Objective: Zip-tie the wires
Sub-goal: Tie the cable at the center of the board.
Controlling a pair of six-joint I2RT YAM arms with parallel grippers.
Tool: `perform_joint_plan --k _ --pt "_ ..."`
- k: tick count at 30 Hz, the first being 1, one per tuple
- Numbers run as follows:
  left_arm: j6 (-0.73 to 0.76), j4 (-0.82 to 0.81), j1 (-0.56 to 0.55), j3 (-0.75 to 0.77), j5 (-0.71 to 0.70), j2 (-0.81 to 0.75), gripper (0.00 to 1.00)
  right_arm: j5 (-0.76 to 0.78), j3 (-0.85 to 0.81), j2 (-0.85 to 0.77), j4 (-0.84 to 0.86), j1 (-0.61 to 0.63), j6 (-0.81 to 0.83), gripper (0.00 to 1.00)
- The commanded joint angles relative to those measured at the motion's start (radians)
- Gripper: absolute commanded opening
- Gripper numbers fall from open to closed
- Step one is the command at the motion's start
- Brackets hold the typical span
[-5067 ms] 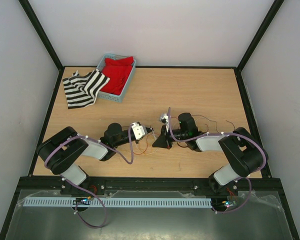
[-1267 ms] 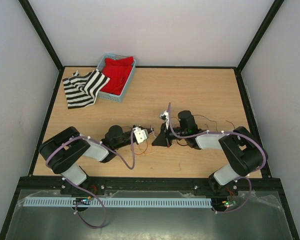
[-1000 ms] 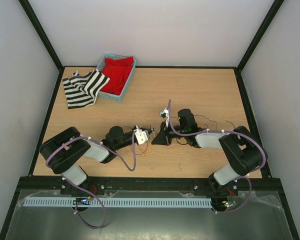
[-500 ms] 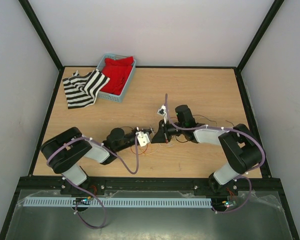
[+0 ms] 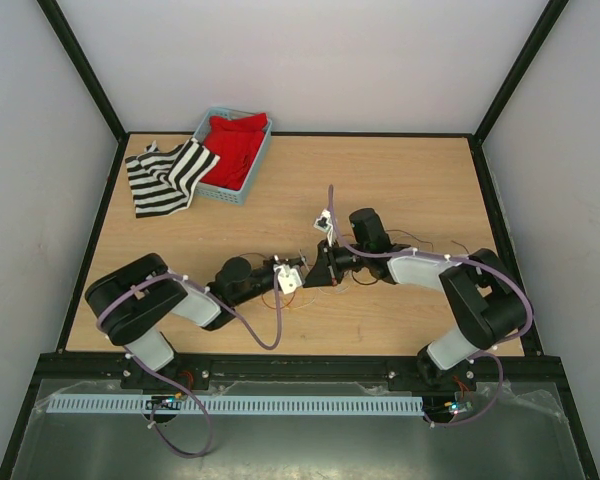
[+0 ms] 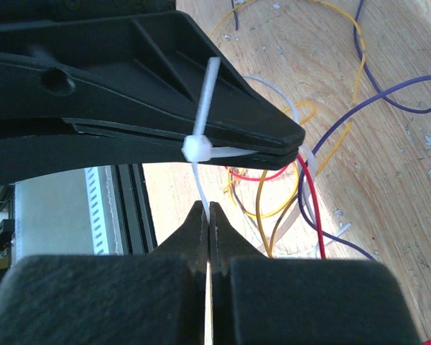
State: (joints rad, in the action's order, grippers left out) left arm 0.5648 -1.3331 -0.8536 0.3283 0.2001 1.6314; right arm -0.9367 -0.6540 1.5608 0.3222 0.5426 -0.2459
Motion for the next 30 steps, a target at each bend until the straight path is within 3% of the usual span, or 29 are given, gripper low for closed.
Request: perform_joint_plan --k 1,12,30 --pt "0.031 -0.037 -0.016 0.003 -0.027 0.020 0.00 -0.033 -0.014 -0.043 -0.028 -0.005 0.012 0.00" --pt "0.124 -0.036 -0.071 0.011 -0.113 0.034 0.00 -0.041 -0.037 -0.029 -0.049 -0.006 0.016 0.00" --pt "0.132 -0.037 -0.080 0.008 -0.099 0.033 0.00 -0.045 -0.085 0.032 -0.067 -0.032 0.016 0.00"
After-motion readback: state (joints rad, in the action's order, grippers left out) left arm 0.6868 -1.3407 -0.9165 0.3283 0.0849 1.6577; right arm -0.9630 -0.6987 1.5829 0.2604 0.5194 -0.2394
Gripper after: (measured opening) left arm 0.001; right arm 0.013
